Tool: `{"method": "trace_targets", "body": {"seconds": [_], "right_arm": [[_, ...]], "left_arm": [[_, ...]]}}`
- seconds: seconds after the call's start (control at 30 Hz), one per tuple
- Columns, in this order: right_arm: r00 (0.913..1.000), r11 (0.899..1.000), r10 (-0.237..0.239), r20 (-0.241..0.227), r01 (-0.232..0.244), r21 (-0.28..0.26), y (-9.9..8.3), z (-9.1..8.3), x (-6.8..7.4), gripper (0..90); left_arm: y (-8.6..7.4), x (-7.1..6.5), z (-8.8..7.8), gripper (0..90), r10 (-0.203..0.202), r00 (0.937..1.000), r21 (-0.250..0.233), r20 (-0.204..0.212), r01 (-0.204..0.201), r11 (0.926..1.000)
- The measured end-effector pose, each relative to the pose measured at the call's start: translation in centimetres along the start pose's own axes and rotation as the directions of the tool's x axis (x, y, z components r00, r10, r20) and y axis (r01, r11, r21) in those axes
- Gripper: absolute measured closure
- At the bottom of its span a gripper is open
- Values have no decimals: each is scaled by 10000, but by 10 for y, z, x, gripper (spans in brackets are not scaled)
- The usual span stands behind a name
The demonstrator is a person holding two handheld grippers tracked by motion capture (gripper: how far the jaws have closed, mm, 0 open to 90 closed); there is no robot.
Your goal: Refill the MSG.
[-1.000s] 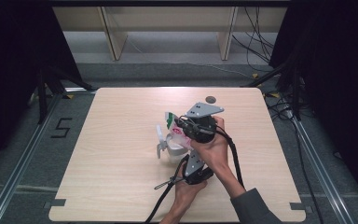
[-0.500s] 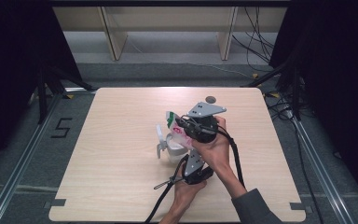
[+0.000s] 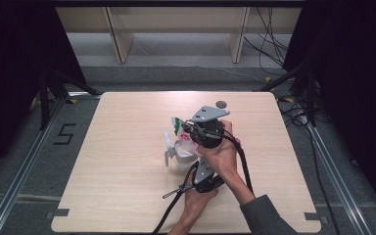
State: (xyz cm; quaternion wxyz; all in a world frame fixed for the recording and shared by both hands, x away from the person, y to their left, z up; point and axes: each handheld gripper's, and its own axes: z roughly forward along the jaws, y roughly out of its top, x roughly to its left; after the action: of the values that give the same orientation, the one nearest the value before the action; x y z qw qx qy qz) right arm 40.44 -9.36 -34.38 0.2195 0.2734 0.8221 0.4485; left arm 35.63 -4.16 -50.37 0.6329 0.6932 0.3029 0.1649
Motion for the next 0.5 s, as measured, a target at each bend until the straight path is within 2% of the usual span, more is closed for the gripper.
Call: {"method": "trace_targets", "body": {"seconds": [0.07, 0.13, 0.17, 0.2, 0.23, 0.27, 0.3, 0.33, 0.37, 0.4, 0.43, 0.5], "right_arm": [[10000, 10000, -51, 46, 51, 50, 1, 3, 2, 900], [9997, 9994, -245, 50, 243, 253, 4, 5, 5, 900], [9993, 9989, -360, 56, 358, 291, 4, 7, 5, 900], [9995, 9991, -319, 78, 317, 297, 5, 7, 5, 900], [9999, 9989, -148, 23, 147, 439, 6, 6, 7, 900], [9998, 9993, -188, 84, 185, 331, 7, 7, 7, 900], [9998, 9994, -188, 72, 186, 281, 8, 7, 7, 900], [9994, 9991, -331, 73, 329, 268, 9, 7, 7, 900], [9993, 9984, -376, -23, 377, 427, 10, 7, 6, 900], [9989, 9982, -467, 99, 463, 389, 9, 9, 7, 900], [9992, 9974, -389, 18, 388, 601, 9, 9, 8, 900], [9996, 9980, -293, 48, 290, 555, 8, 9, 8, 900]], "left_arm": [[1, 0, 0, 755, 98, 10000, -92, -17, -98, 9999], [1, 0, 0, 755, 26, 10000, -199, 52, -25, 9998], [2, 1, 0, 756, 42, 10000, -105, 83, -41, 9999], [3, 1, 0, 756, -32, 10000, -157, 83, 34, 9999], [4, 3, -2, 756, 355, 9994, 90, -31, -355, 9993], [5, 3, -2, 756, 393, 9992, 64, -44, -393, 9992], [5, 2, -2, 756, 395, 9992, -60, -64, -396, 9992], [5, 2, -1, 756, 324, 9994, -22, 142, -324, 9995], [5, 2, -1, 757, 296, 9996, -63, -30, -296, 9995], [5, 1, -1, 757, 305, 9995, -61, -16, -305, 9995], [5, 1, -1, 756, 333, 9994, 22, -11, -333, 9994], [5, 1, -2, 757, 377, 9993, -3, -38, -377, 9993]]}}
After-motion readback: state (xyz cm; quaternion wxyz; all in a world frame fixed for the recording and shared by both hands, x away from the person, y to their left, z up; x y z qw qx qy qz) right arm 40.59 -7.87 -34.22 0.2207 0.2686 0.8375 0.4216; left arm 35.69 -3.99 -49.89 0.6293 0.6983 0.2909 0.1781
